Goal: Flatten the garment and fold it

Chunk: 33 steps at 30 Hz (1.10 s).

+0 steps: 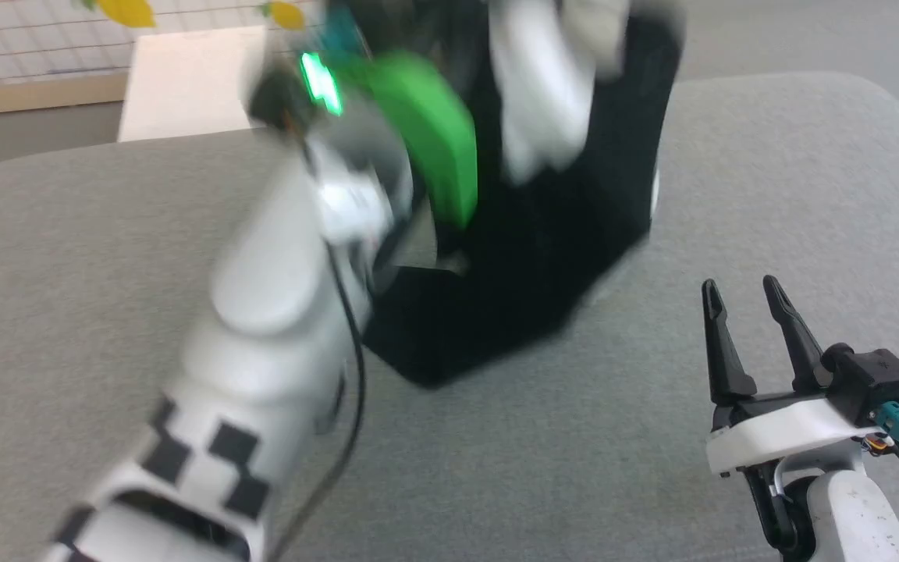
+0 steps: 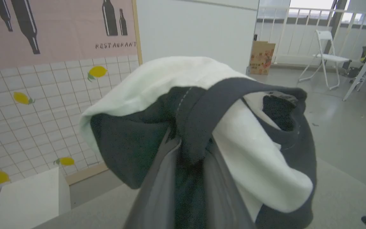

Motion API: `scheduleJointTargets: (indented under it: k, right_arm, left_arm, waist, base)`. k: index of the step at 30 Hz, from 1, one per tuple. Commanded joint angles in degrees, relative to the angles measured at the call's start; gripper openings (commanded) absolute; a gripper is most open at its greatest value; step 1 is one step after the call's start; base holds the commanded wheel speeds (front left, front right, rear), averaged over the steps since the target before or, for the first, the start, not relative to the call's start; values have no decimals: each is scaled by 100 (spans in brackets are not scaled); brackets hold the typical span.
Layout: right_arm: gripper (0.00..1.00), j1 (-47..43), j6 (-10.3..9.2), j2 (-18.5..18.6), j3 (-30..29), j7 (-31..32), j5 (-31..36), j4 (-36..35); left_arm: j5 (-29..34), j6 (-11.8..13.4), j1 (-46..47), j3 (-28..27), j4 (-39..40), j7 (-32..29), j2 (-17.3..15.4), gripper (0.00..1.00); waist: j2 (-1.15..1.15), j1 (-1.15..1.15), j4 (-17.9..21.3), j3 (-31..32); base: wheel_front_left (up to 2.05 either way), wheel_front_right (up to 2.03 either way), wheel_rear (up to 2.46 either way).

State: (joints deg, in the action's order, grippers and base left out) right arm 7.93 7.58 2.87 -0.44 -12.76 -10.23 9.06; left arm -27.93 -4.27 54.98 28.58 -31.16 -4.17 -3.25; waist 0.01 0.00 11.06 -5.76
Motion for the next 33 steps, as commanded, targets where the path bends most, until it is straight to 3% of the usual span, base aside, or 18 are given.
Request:
scheduleJointTargets:
  k: [1, 10, 12, 13, 18, 22, 27, 33]
  right_arm:
    - [100, -48, -9, 0, -5, 16, -27, -26]
    - [100, -16, -9, 0, 29, 9, -86, 11]
    - [100, -5, -9, 0, 53, 5, -104, 25]
    - [100, 0, -9, 0, 62, 2, -109, 33]
    - [100, -14, -9, 0, 82, -6, -92, 51]
    - [100, -55, -9, 0, 57, 11, -39, 14]
    - [100, -131, -9, 0, -23, 75, 62, -110]
    - [100, -254, -9, 0, -155, 171, 153, -261]
  left_arm:
    - [-118, -37, -302, 119, -203, -169, 12, 0]
    - [-724, -250, -1441, 1055, -1401, -1729, 34, 0]
    - [-878, -274, -1540, 1153, -1422, -1902, 35, 73]
    - [-949, -282, -1572, 1164, -1389, -1886, 35, 100]
    - [-1036, -245, -1668, 940, -1066, -1058, -15, 100]
    - [-945, -62, -1837, 589, -503, 117, -249, 100]
    - [-490, 531, -2221, 200, 288, 1568, -754, 100]
    - [-84, 1036, -2926, -497, 1280, 1909, -1166, 100]
  waist:
    - [-1, 0, 185, -118]
    - [-1, 0, 251, -247]
    - [-1, 0, 221, -263]
    - [-1, 0, 196, -264]
    - [-1, 0, 74, -177]
    - [-1, 0, -29, -81]
    - [-1, 0, -216, 23]
    - [-1, 0, -492, 138]
  base:
    - [0, 0, 0]
    - [0, 0, 0]
    - [0, 0, 0]
    - [0, 0, 0]
    - [0, 0, 0]
    - [0, 0, 0]
    - [0, 0, 0]
    - [0, 0, 0]
